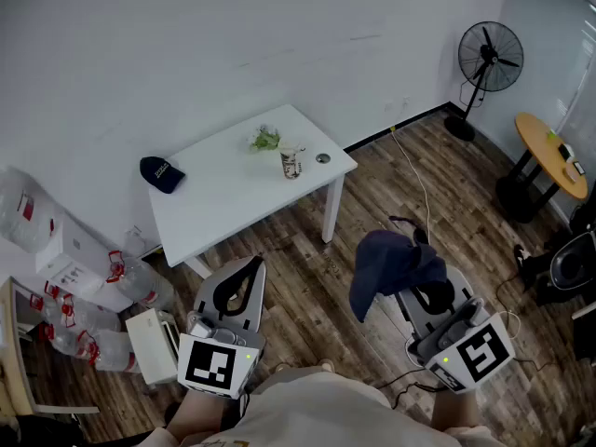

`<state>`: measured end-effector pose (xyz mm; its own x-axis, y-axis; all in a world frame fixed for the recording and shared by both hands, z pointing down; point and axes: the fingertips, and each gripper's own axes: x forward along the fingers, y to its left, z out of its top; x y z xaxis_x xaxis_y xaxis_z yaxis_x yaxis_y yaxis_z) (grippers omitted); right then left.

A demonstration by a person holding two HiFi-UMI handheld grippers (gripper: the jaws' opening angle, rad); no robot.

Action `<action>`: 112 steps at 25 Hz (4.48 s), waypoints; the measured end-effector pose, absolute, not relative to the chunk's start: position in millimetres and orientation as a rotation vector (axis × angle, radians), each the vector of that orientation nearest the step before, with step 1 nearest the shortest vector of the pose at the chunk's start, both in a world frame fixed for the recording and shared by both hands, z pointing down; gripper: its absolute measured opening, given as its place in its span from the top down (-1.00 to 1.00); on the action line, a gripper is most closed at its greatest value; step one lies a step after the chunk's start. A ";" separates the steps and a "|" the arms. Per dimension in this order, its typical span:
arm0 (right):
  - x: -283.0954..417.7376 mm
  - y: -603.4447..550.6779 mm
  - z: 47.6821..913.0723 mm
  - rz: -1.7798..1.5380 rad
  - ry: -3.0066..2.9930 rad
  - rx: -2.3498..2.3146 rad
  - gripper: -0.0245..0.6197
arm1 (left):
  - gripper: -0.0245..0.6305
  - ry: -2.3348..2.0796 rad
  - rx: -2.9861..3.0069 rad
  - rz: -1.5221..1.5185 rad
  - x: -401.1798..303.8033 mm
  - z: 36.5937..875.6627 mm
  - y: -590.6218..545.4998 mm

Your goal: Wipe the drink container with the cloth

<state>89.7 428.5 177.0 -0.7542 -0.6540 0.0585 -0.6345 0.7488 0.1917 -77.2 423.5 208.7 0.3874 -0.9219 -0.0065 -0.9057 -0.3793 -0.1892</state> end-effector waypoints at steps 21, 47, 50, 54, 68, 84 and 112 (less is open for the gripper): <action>128.6 389.0 197.0 -0.157 -2.864 1.042 0.79 | 0.87 1.625 -2.448 -0.290 -42.3 225.2 388.4; 92.1 222.2 230.5 -0.101 -2.770 1.121 0.79 | 0.87 1.606 -2.512 -0.276 -91.0 258.7 220.7; 80.3 187.4 237.2 -0.081 -2.744 1.131 0.79 | 0.87 1.593 -2.555 -0.275 -98.3 264.5 180.6; 62.4 140.4 246.5 -0.043 -2.705 1.153 0.79 | 0.86 1.570 -2.611 -0.276 -108.9 268.2 127.9; -15.5 -25.3 275.0 0.034 -2.604 1.196 0.79 | 0.21 1.380 -2.735 -0.413 -170.3 316.5 -32.4; -17.7 -96.9 314.5 0.128 -2.566 1.090 0.79 | -0.06 1.331 -2.791 -0.536 -148.3 361.3 -86.7; -32.6 -189.9 470.9 0.363 -2.523 0.557 0.79 | -0.09 1.676 -2.868 -0.933 -105.9 503.3 -177.6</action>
<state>-32.6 -189.9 470.9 -0.7764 -0.3138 0.5465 -0.4550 0.8791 -0.1416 -105.9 -177.6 503.3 0.3965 -0.7065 0.5861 -0.8705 -0.4922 -0.0043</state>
